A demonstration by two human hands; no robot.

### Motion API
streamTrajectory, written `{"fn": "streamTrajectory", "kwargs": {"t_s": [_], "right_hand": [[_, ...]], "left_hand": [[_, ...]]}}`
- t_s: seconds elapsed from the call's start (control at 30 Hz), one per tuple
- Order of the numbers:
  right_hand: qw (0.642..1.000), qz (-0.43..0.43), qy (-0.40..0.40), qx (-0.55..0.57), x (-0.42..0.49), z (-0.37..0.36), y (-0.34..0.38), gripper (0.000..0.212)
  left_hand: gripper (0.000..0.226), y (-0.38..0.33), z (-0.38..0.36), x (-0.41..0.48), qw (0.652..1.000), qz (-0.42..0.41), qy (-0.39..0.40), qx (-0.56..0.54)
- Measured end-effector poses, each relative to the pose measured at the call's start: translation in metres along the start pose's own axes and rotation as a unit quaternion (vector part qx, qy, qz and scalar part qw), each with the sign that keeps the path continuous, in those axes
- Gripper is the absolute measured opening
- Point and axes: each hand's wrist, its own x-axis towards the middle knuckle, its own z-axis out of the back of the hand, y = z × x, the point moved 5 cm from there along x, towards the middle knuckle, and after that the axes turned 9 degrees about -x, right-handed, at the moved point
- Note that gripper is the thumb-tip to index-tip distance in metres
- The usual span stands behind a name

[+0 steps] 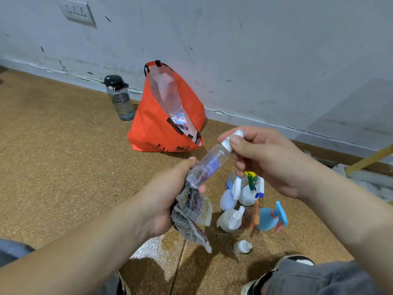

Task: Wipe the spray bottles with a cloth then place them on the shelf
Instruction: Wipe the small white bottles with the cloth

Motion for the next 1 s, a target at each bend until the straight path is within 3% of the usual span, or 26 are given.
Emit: {"fn": "streamTrajectory", "kwargs": {"t_s": [0.07, 0.13, 0.2, 0.27, 0.37, 0.43, 0.47, 0.53, 0.6, 0.67, 0.73, 0.83, 1.0], "right_hand": [[0.999, -0.005, -0.021, -0.035, 0.0, 0.0, -0.004, 0.021], [0.995, -0.014, -0.051, -0.087, 0.001, -0.001, -0.01, 0.027], [0.989, -0.02, -0.067, -0.132, 0.0, -0.006, -0.014, 0.028], [0.986, -0.029, -0.073, -0.15, 0.001, -0.01, -0.016, 0.026], [0.986, -0.023, -0.076, -0.144, 0.004, -0.017, -0.015, 0.023], [0.984, -0.017, -0.097, -0.152, 0.006, -0.018, -0.012, 0.027], [0.98, -0.019, -0.112, -0.162, 0.006, -0.017, -0.011, 0.031], [0.976, -0.017, -0.138, -0.168, 0.005, -0.015, -0.011, 0.035], [0.97, -0.001, -0.15, -0.193, 0.005, -0.015, -0.012, 0.028], [0.959, 0.012, -0.16, -0.233, 0.005, -0.019, -0.016, 0.021], [0.949, 0.018, -0.167, -0.268, 0.003, -0.023, -0.024, 0.017], [0.921, 0.022, -0.155, -0.357, -0.006, -0.03, -0.037, 0.016], [0.915, -0.041, -0.057, -0.397, -0.016, -0.067, -0.08, 0.02]], "left_hand": [[0.03, -0.002, 0.005, 0.0, 0.998, -0.04, -0.042, 0.019], [0.033, -0.011, 0.008, -0.002, 0.979, -0.157, -0.094, 0.092], [0.025, -0.026, 0.004, -0.01, 0.905, -0.335, -0.121, 0.231], [0.018, -0.032, -0.008, -0.019, 0.82, -0.456, -0.073, 0.34], [0.022, -0.025, -0.02, -0.014, 0.783, -0.472, 0.031, 0.404], [0.021, -0.02, -0.019, -0.007, 0.806, -0.442, 0.024, 0.393], [0.018, -0.02, -0.013, 0.0, 0.846, -0.404, -0.004, 0.348], [0.018, -0.013, 0.002, 0.014, 0.957, -0.233, -0.043, 0.166], [0.028, -0.002, 0.01, 0.017, 0.997, -0.07, -0.036, 0.024], [0.034, 0.0, 0.018, 0.016, 0.998, -0.035, -0.043, 0.03], [0.027, -0.005, 0.029, 0.017, 0.989, -0.094, -0.075, 0.081], [0.02, -0.016, 0.041, 0.013, 0.95, -0.194, -0.125, 0.209], [0.017, 0.007, 0.05, 0.007, 0.944, -0.134, -0.089, 0.288]]}}
